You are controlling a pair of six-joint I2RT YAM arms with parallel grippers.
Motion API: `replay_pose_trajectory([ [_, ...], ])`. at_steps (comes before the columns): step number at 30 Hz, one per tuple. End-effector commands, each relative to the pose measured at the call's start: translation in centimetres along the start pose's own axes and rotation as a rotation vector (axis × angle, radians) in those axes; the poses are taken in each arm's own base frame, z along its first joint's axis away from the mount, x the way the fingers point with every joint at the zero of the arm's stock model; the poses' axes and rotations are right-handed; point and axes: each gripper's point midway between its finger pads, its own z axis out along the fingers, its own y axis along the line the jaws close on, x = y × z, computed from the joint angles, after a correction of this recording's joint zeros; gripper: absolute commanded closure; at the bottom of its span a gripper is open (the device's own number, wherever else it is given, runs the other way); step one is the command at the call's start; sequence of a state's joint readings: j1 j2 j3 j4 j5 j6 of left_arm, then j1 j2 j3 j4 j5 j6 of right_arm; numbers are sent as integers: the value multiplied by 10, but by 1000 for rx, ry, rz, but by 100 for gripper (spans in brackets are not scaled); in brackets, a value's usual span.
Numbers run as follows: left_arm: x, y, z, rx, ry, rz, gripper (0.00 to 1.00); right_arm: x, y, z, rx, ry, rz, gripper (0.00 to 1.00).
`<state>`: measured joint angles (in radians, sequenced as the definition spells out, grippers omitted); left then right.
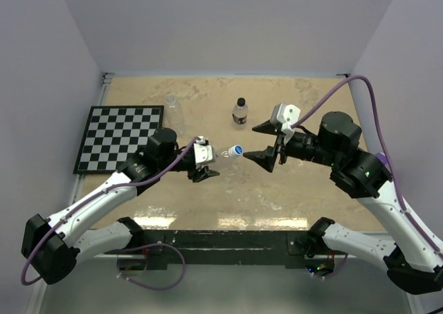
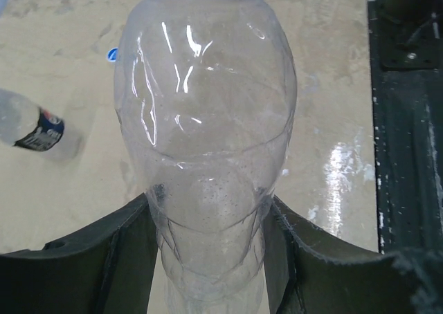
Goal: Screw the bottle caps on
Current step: Screw the bottle cap onto the plastic bottle.
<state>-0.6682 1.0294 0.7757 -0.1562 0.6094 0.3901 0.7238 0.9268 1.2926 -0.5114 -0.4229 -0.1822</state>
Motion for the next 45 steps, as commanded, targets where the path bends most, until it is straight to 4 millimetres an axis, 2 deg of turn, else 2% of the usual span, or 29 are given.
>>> replay_pose_trajectory([
  [1,-23,-21,1,169,-76,47,100,21,12,3,-119,64,-163,28],
  [7,-20,-24,5,201,-60,26,100,45,22,12,-235,155,-180,30],
  [17,-19,-24,6,202,-57,15,100,52,24,19,-285,187,-188,39],
  [27,-19,-24,5,209,-57,13,100,52,26,23,-305,189,-173,54],
  [32,-24,-25,3,205,-72,29,100,63,23,28,-297,228,-148,65],
  [38,-29,-13,-1,117,-80,39,100,67,15,36,-240,249,-67,93],
  [43,-30,15,-9,-77,-70,50,100,61,17,48,-210,222,96,99],
  [45,-30,29,-15,-195,-59,60,100,61,14,54,-165,227,228,100],
])
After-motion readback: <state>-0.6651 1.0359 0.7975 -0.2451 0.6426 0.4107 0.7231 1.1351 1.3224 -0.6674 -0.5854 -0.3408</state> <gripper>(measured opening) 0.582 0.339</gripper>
